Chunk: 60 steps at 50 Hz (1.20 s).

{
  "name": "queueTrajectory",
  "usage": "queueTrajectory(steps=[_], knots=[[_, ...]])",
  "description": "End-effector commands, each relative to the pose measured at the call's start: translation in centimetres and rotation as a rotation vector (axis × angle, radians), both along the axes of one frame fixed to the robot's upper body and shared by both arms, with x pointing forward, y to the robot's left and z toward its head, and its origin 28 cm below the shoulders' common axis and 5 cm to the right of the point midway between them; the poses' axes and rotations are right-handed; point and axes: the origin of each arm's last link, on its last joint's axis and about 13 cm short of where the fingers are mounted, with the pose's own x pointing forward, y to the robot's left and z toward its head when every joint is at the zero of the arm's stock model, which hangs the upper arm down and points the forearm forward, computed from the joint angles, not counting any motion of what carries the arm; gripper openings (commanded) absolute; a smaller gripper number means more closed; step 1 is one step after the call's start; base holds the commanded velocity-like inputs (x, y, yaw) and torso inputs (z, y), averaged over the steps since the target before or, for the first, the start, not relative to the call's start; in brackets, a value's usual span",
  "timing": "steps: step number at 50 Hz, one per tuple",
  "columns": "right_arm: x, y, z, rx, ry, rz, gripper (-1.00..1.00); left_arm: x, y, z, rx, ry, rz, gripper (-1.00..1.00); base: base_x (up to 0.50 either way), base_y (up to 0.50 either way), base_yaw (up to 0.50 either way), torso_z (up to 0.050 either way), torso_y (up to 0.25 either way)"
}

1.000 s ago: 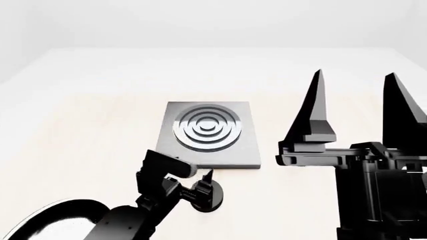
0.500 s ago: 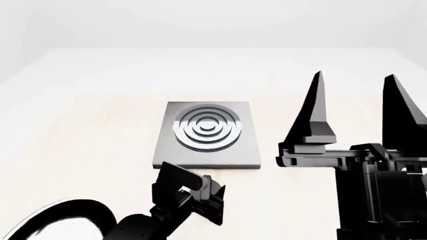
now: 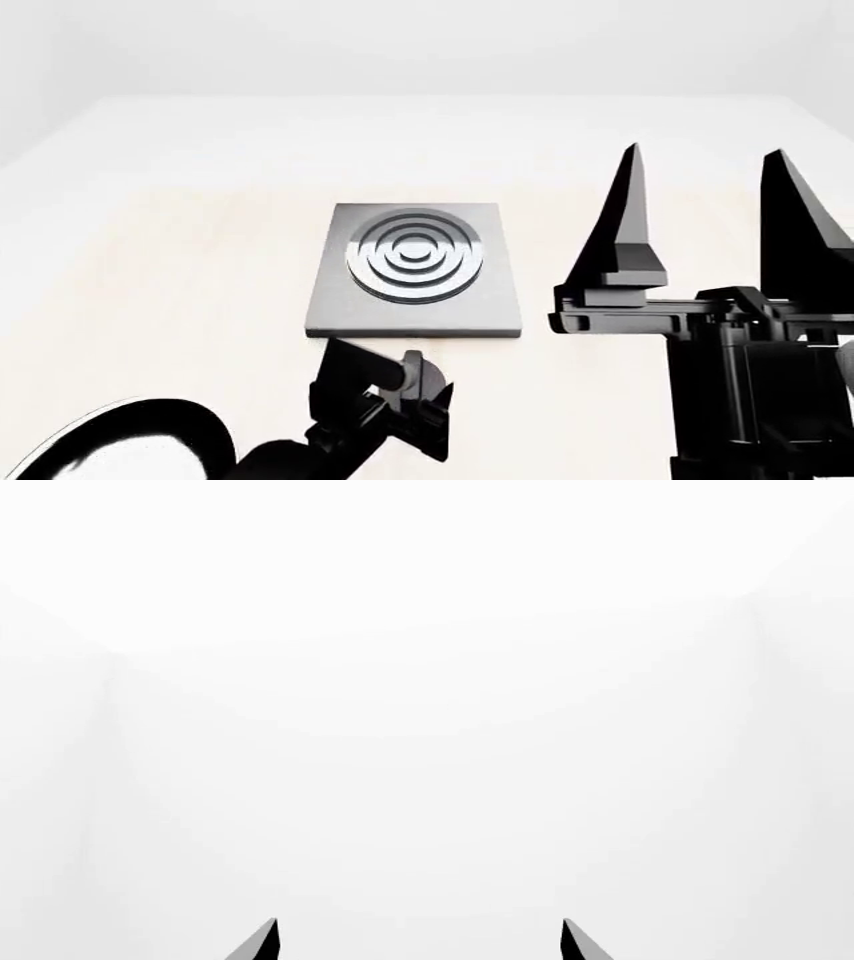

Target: Turn on the stove and put the moka pot on it.

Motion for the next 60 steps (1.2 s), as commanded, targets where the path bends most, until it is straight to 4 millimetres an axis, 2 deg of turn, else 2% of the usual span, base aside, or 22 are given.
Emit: queueTrajectory(steps=[1,60], knots=[[-0.1,0.1,0.0,0.0,-0.001,0.002,1.0,-0.1,0.1,-0.7,-0.014,0.014,0.011,1.0,0.0,0.0,0.0,0.0,0.0],[0.0,0.1,0.5,-0.001,0.001,0.01,1.0,0.2,-0.3,-3.0,-0.01,0.082,0.007,1.0,0.0,0.0,0.0,0.0,0.0]])
